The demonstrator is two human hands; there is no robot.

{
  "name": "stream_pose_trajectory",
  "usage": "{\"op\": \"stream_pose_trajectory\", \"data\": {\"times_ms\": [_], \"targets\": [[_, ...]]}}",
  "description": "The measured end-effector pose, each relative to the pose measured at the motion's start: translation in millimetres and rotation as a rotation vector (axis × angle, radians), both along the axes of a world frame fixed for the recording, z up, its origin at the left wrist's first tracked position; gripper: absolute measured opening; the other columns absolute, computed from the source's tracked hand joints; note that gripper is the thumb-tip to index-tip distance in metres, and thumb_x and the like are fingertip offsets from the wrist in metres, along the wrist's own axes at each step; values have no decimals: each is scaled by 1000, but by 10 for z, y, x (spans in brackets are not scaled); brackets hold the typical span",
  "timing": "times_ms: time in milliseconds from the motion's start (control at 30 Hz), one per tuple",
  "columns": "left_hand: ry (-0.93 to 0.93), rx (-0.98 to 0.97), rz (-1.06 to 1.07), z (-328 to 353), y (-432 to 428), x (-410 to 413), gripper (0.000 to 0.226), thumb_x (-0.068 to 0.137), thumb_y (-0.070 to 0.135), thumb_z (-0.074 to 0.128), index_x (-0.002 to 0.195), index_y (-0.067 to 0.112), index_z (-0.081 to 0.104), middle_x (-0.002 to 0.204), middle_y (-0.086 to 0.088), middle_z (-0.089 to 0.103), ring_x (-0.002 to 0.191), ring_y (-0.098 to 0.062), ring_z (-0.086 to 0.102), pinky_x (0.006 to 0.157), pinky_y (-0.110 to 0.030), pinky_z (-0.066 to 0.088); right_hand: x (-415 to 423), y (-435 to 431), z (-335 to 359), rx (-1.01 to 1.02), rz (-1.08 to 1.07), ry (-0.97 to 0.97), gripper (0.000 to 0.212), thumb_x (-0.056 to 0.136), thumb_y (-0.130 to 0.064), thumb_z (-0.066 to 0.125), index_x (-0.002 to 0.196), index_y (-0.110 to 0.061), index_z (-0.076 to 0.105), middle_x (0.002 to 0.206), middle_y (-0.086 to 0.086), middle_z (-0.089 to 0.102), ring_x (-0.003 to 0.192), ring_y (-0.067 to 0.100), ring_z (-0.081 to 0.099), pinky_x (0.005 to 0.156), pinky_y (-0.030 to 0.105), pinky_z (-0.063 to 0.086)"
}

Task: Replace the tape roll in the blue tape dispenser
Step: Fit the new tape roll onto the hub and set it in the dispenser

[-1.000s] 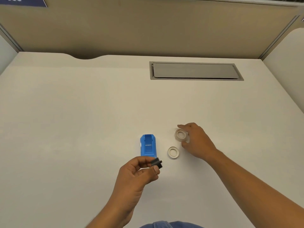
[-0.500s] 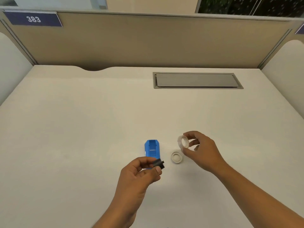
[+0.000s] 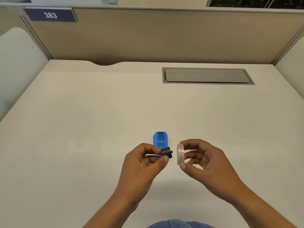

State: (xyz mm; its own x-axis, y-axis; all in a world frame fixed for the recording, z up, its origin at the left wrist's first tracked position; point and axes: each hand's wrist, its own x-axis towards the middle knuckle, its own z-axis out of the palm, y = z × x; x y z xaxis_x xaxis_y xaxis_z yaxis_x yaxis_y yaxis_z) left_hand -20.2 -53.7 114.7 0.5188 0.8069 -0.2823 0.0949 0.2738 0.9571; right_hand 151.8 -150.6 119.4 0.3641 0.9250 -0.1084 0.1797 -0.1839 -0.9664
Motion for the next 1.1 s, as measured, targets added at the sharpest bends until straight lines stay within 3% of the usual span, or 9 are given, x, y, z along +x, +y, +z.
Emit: {"op": "stream_pose_trajectory", "data": {"times_ms": [400, 567, 733, 933, 1100], "targets": [[20, -1, -43, 19, -70, -36, 17, 77, 9, 80, 84, 22, 70, 86, -4, 79, 80, -19, 74, 72, -24, 57, -77, 11, 65, 16, 75, -25, 42, 74, -18, 80, 107, -40, 65, 106, -13, 72, 92, 15, 70, 78, 22, 55], [10, 19, -29, 54, -73, -36, 15, 79, 9, 80, 83, 21, 71, 82, -3, 77, 64, -15, 68, 59, -20, 53, -130, 29, 76, 20, 55, -55, 46, 73, -17, 83, 107, -41, 64, 107, -17, 71, 93, 13, 70, 74, 18, 56], [24, 32, -44, 64, -58, -68, 19, 78, 11, 80, 85, 26, 70, 83, -4, 78, 70, -17, 72, 67, -23, 57, -133, -2, 98, 22, 65, -7, 32, 73, -16, 84, 96, -34, 70, 101, -12, 75, 88, 15, 73, 73, 21, 57], [-15, -2, -29, 68, -63, -100, 17, 78, 11, 79, 87, 24, 74, 75, -10, 77, 68, -15, 70, 68, -20, 55, -162, 1, 119, 32, 22, 69, 21, 75, -34, 73, 96, -34, 75, 95, -6, 78, 81, 17, 73, 72, 29, 58], [-11, 44, -56, 87, -72, -97, 18, 82, 10, 74, 88, 26, 78, 76, -8, 77, 70, -16, 70, 71, -20, 57, -184, 9, 113, 54, 4, 117, 32, 65, -39, 78, 97, -36, 69, 99, -10, 76, 82, 16, 74, 68, 18, 56]]}}
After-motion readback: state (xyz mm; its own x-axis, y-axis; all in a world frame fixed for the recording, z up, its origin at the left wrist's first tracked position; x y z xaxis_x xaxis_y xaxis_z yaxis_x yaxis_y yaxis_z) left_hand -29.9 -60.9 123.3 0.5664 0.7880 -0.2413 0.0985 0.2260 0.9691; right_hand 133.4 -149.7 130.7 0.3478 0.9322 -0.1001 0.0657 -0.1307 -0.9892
